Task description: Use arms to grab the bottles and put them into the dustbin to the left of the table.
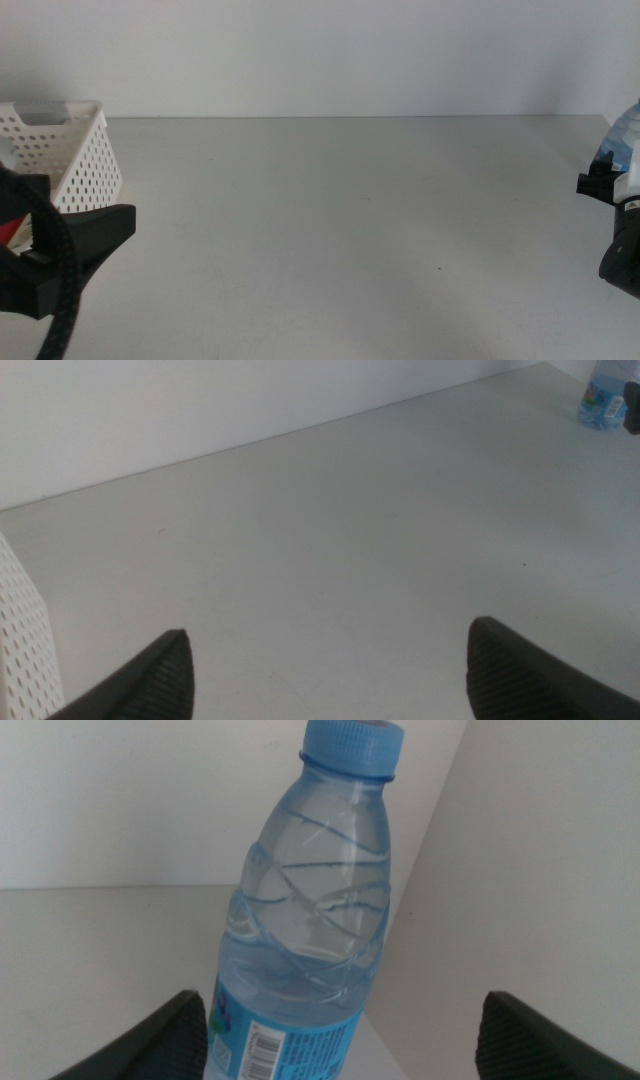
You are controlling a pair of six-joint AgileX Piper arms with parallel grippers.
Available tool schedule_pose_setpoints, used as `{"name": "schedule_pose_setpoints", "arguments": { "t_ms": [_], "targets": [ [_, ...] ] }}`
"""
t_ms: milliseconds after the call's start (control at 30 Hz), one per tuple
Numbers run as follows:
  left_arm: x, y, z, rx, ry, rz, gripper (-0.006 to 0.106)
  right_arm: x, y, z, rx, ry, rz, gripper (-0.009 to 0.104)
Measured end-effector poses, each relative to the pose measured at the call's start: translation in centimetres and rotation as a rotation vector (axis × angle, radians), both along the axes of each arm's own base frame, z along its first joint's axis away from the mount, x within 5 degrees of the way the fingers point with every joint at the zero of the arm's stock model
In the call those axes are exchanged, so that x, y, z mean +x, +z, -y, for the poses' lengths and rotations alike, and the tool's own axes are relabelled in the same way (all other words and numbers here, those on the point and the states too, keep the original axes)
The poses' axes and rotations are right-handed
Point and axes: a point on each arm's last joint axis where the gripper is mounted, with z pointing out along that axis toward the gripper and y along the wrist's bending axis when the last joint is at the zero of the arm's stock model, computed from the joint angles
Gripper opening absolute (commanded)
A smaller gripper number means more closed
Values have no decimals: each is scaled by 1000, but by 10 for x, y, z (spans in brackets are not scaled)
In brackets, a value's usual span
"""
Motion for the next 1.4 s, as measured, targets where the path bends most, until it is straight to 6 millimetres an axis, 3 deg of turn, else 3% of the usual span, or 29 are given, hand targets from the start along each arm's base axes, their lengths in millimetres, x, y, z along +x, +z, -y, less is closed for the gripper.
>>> {"name": "schedule_pose_setpoints", "arguments": {
  "t_ms": [267, 700, 1067, 1400],
  "targets": [
    [0, 0, 0, 0, 0, 0, 93, 11, 9, 20, -15, -44, 48, 75],
    [0, 0, 0, 0, 0, 0, 93, 24, 18, 17, -46, 36, 78, 75],
    [0, 0, 0, 0, 0, 0, 93, 25, -16, 25, 13, 23, 21, 75],
    [0, 0, 0, 1, 0, 0, 93, 43, -21, 29, 94, 42, 96, 75]
  ]
}}
